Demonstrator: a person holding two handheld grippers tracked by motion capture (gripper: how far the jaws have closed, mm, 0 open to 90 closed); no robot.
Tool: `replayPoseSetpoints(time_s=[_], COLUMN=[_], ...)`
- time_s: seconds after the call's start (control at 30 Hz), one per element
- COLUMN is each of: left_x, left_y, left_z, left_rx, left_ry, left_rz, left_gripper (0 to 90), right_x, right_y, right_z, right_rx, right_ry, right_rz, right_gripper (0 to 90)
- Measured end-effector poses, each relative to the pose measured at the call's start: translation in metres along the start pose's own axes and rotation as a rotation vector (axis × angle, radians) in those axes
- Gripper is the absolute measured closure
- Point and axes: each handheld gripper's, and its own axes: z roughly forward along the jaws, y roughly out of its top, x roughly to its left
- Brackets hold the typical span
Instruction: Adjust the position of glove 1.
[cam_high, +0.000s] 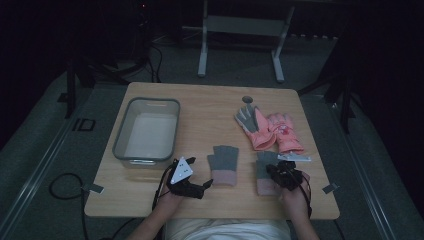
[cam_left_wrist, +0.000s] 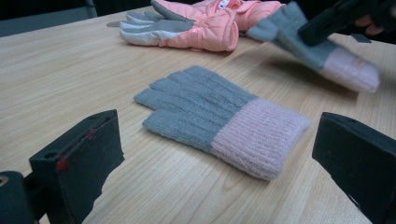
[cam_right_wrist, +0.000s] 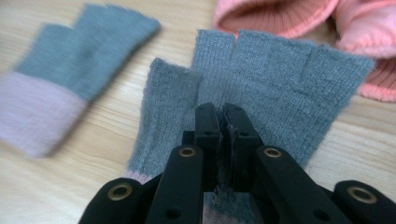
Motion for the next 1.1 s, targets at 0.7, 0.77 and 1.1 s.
replayPoseSetpoints(time_s=[0.7, 0.77, 1.1], left_x=[0.000, 0.000, 0.000], left_y=[0.000, 0.000, 0.000], left_z=[0.000, 0.000, 0.000], left_rx=[0.003, 0.003, 0.005], left_ry=[-0.002, -0.002, 0.003], left_rz=[0.005, 0.005, -0.001], left_gripper=[1.2, 1.2, 1.2], right_x=[-0.019, -0.025, -0.040], right_y=[0.003, 0.006, 0.001], right_z=[0.012, 0.009, 0.011], right_rx=[-0.007, -0.014, 0.062], right_ry=[0.045, 0.085, 0.132], right_rz=[-0.069, -0.113, -0.209], right_gripper=[67.2, 65.9, 62.6])
